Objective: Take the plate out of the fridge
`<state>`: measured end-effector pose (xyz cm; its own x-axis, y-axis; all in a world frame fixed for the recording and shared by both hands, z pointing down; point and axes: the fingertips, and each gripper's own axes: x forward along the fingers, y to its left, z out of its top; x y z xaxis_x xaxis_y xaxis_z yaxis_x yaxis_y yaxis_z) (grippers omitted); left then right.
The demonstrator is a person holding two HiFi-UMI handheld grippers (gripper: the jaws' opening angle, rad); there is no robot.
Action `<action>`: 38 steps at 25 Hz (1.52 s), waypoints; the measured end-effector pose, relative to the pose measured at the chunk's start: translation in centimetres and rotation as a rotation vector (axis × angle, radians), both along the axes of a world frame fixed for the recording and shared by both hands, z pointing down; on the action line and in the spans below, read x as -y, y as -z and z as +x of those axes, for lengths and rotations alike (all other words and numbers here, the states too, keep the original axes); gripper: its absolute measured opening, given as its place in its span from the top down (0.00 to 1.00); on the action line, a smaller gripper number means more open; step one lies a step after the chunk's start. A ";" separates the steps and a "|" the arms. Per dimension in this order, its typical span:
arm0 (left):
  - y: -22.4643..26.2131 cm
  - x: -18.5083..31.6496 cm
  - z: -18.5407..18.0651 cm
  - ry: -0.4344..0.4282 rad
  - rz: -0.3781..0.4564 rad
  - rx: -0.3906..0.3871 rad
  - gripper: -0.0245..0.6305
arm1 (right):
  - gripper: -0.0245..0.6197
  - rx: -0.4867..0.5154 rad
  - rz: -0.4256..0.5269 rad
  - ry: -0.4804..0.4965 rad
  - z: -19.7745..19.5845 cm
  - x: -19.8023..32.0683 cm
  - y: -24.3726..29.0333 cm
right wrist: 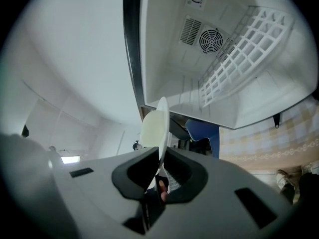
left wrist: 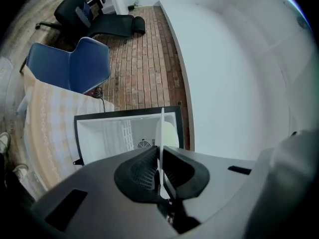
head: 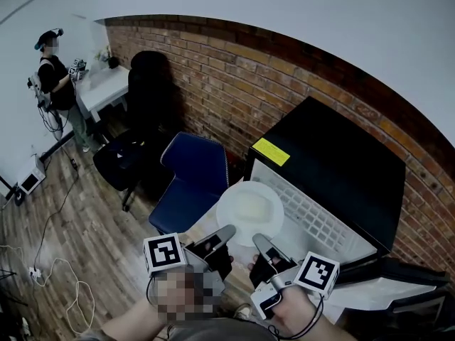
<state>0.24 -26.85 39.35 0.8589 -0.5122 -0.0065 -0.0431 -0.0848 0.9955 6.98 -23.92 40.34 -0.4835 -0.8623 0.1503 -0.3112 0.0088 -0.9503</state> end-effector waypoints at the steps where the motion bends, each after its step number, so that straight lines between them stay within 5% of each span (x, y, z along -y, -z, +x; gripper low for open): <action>1: 0.1 0.0 -0.6 0.012 0.002 -0.001 0.91 | 0.89 -0.001 0.002 0.014 -0.5 0.1 0.1; 22: -2.7 0.4 -11.9 0.271 -0.033 0.018 0.91 | 0.89 -0.020 -0.022 0.293 -11.2 2.4 -2.7; 38: -7.7 -0.3 -14.7 0.312 -0.108 0.047 0.91 | 0.89 0.058 -0.144 0.333 -14.4 1.8 -7.0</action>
<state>-14.42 -26.56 47.01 0.6582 -0.7464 0.0985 -0.0970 0.0458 0.9942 -7.42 -25.74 47.37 -0.7453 -0.6284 0.2228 -0.2595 -0.0344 -0.9651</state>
